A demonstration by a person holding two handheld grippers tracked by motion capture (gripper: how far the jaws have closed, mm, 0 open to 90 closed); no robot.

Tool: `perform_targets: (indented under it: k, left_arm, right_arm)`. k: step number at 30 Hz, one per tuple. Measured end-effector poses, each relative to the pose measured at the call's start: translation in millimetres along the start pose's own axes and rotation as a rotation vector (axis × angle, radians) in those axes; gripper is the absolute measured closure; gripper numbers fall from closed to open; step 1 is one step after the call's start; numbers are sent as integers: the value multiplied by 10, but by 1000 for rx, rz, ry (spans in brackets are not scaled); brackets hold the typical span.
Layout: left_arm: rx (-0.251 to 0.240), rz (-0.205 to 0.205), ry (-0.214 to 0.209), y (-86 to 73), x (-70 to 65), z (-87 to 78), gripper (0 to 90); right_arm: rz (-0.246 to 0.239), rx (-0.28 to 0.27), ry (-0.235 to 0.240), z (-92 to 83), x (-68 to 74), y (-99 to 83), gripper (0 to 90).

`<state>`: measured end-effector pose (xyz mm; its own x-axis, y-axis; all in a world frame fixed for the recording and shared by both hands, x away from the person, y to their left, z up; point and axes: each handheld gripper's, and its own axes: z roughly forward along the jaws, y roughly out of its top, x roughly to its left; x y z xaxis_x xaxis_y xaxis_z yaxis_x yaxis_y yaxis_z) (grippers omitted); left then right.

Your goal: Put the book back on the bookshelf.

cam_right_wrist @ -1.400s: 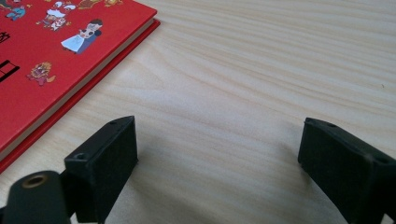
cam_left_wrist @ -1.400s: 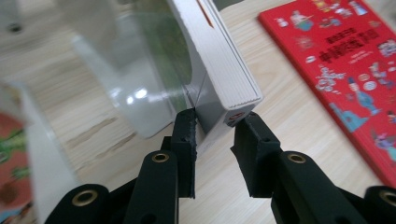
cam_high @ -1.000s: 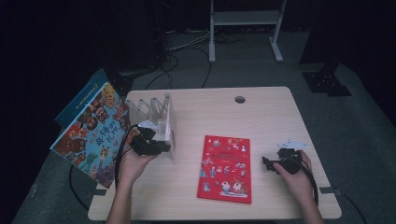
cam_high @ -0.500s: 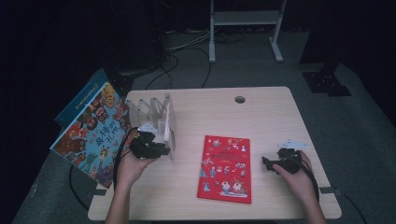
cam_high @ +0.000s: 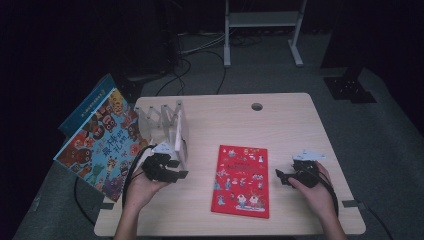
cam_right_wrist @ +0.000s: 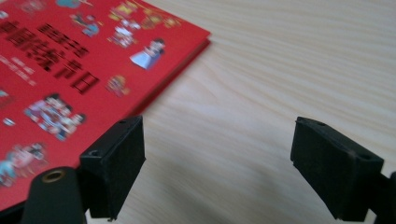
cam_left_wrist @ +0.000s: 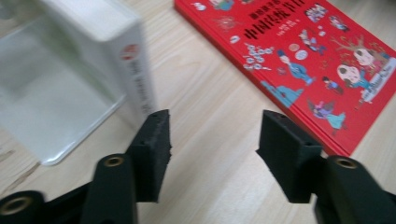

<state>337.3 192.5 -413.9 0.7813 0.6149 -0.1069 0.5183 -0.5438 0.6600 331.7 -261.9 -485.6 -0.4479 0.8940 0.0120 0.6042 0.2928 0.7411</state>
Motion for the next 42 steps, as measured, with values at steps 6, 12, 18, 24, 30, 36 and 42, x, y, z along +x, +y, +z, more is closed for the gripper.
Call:
perform_targets:
  k: [6,12,18,24,30,36,42]
  left_arm:
    - [3,45,-35,42,-106,93,350]
    - [19,77,-65,60,-170,189,323]
    - [25,90,-85,71,-207,247,301]
    - [29,107,-94,100,-261,304,275]
    - [32,123,-99,143,-325,378,245]
    - [15,133,-97,208,-371,449,196]
    - [-18,139,-80,336,-400,504,161]
  right_arm:
    - [-16,2,28,95,121,122,171]
    - [-4,21,73,307,195,285,192]
    - [13,58,120,530,268,419,195]
    - [-15,99,140,631,352,534,139]
    - [-59,94,181,731,397,614,133]
    - [-114,82,241,832,456,681,132]
    - [-161,77,314,932,589,743,131]
